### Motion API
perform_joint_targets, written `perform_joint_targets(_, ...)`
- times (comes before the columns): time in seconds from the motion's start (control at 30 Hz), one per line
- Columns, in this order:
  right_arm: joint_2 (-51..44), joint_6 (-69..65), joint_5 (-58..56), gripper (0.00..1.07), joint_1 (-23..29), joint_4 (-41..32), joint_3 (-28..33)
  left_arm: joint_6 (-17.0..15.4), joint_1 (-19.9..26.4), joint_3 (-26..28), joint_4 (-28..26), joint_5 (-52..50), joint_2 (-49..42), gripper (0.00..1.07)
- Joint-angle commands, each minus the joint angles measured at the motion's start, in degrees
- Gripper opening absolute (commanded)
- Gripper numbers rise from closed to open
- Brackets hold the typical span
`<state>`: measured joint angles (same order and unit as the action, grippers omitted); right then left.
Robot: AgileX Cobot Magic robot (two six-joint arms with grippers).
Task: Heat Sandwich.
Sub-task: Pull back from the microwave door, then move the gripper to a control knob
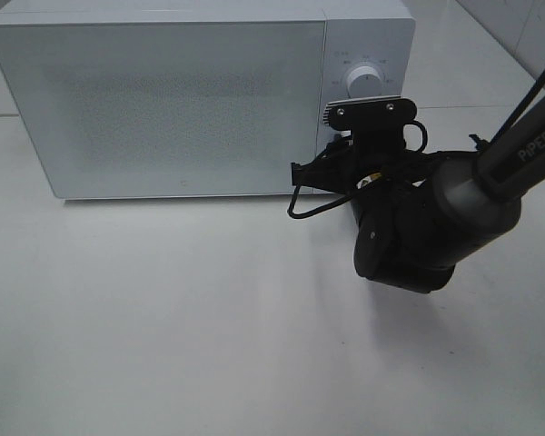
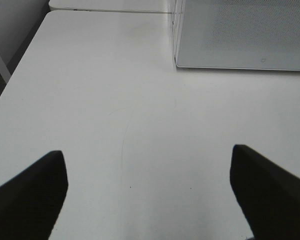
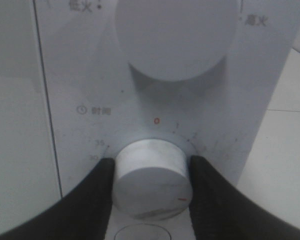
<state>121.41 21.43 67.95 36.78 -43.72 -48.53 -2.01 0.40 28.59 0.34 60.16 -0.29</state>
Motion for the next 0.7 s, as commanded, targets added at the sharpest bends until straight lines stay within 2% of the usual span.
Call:
perform_joint_targets(0.03,-0.9,-2.4,6.8,0.0,-0.1,1.0,-1.0,-0.1,0.2,-0.2,0.0,-0.8,-1.2,0.82)
perform_joint_targets(0.2,-0.9,-5.4,6.2,0.0,-0.1,1.3,-1.0,-0.1,0.2,-0.2,0.0,-0.8,-1.2,0.82)
perform_joint_targets(0.33,-0.9,-13.5,7.8,0.0,-0.1,1.3,-1.0,-0.1,0.2,-0.2,0.0,-0.8,-1.2,0.82)
perform_joint_targets(0.43,-0.9,-25.7,8.9,0.0,-0.1,1.3,-1.0,-0.1,0.2,-0.2,0.0,-0.8,-1.2,0.82)
perform_joint_targets(0.5,-0.9,-28.2,9.1,0.0,-0.1,1.3,-1.0,-0.1,0.2,-0.2,0.0,-0.8,-1.2,0.82)
perform_joint_targets(0.6,-0.9,-42.6,9.7,0.0,0.1,1.4,-1.0,-0.1,0.2,-0.2,0.0,-0.8,-1.2,0.82)
perform_joint_targets(0.63,-0.9,-42.6,9.7,0.0,0.1,1.4,-1.0,-0.1,0.2,-0.2,0.0,-0.8,-1.2,0.82)
perform_joint_targets(0.7,-0.9,-54.8,9.7,0.0,0.1,2.4,-0.9,-0.1,0.2,-0.2,0.0,-0.8,-1.2,0.82)
